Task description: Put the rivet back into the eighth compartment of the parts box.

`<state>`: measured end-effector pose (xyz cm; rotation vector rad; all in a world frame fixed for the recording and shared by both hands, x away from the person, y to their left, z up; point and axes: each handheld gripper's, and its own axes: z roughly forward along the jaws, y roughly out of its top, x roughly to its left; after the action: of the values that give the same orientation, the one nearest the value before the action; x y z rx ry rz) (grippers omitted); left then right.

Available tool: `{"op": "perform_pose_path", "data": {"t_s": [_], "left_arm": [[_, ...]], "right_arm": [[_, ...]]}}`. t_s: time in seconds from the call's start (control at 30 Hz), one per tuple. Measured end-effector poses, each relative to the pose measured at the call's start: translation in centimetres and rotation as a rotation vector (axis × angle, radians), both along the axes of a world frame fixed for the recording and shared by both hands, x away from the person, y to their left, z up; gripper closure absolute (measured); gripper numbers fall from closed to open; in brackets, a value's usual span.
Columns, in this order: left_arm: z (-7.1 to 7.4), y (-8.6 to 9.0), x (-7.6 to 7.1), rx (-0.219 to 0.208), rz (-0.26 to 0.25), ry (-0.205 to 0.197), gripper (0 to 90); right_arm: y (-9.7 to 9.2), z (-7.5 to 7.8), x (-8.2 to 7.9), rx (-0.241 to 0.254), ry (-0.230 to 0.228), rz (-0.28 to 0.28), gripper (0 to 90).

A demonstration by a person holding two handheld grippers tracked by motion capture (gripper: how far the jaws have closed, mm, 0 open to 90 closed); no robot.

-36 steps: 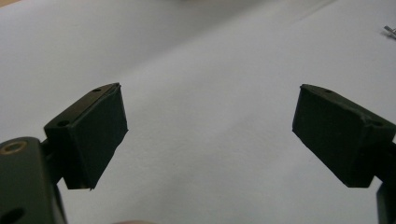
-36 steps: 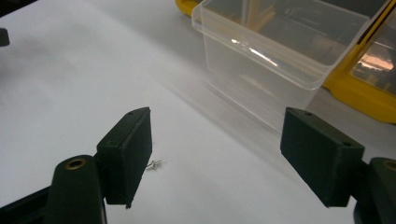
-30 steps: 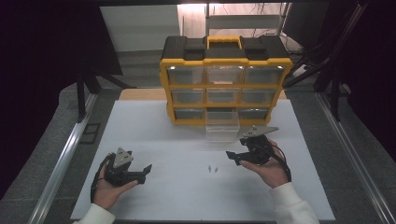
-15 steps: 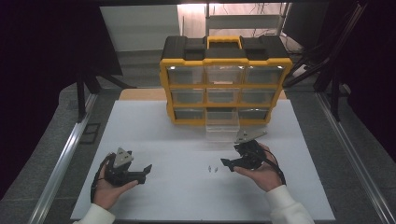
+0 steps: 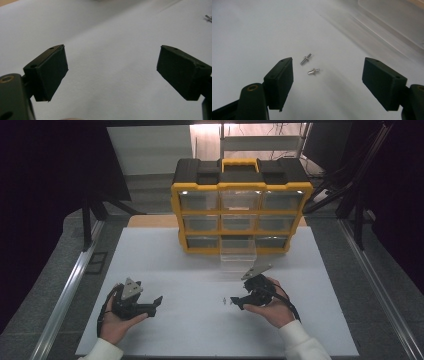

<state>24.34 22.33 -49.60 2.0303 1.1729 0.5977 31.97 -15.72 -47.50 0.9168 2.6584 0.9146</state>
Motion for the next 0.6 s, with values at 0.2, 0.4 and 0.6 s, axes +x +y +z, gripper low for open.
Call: {"op": "perform_pose_path", "data": {"t_s": [0.2,0.4,0.6], "left_arm": [[0.0,0.0,0.0,0.003,0.0,0.0,10.4],[0.0,0.0,0.0,0.002,-0.001,0.0,10.4],[0.0,-0.1,0.0,0.003,-0.001,-0.001,10.4]], "right_arm": [[0.5,-0.7,0.0,-0.025,0.013,0.014,25.1],[1.0,-1.2,0.0,-0.043,0.021,0.022,25.1],[1.3,-1.6,0.2,-0.058,0.024,0.03,25.1]]}}
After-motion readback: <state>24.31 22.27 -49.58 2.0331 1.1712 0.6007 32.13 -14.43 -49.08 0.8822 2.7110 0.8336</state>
